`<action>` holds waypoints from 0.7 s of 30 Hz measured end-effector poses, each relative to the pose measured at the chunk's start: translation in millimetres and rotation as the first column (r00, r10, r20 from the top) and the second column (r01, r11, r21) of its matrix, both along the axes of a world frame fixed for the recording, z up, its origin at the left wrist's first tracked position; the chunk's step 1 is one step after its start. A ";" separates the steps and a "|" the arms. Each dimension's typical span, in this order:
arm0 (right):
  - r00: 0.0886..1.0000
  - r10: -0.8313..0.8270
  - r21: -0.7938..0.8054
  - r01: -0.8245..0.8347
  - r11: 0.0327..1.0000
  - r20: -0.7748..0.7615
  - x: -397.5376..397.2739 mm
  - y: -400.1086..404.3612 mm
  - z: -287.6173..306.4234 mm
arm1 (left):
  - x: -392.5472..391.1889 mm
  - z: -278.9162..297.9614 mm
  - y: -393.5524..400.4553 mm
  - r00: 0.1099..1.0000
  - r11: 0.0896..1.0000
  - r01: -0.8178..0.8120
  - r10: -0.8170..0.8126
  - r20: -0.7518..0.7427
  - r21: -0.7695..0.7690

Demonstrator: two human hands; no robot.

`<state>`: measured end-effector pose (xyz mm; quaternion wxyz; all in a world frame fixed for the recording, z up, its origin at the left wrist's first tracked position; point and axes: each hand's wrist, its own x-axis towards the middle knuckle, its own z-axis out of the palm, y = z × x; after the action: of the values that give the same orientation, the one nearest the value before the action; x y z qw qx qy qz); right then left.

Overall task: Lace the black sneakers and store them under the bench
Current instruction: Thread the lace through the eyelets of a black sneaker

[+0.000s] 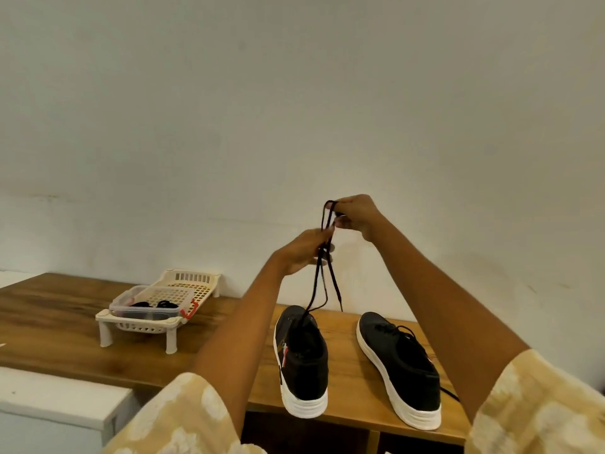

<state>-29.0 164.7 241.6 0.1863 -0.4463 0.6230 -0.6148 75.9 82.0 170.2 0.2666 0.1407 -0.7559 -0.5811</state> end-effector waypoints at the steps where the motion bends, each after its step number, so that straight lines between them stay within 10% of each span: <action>1: 0.996 -0.019 -0.067 0.025 0.997 0.087 -6.8 2.6 -1.6 | -1.5 -7.2 -4.1 1.000 0.999 0.027 -0.028 0.011 0.021; 8: 0.938 -0.102 -0.041 0.123 0.992 0.331 -61.4 25.4 -64.2 | 2.5 -8.5 -15.9 0.984 0.988 -0.055 0.078 -0.158 0.147; 17: 0.982 0.119 0.398 -0.051 0.916 -0.149 -47.5 22.1 -130.9 | -25.8 2.3 -3.0 0.832 0.798 -0.036 0.357 -0.424 0.601; 21: 0.974 0.213 0.096 -0.219 0.971 0.073 -28.9 16.1 -99.8 | -37.6 -2.2 4.2 0.875 0.818 -0.032 0.300 -0.379 0.574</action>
<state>-57.8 180.8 141.7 0.2945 -0.4818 0.5956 -0.5713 38.3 86.1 168.0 0.4345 0.1392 -0.4570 -0.7636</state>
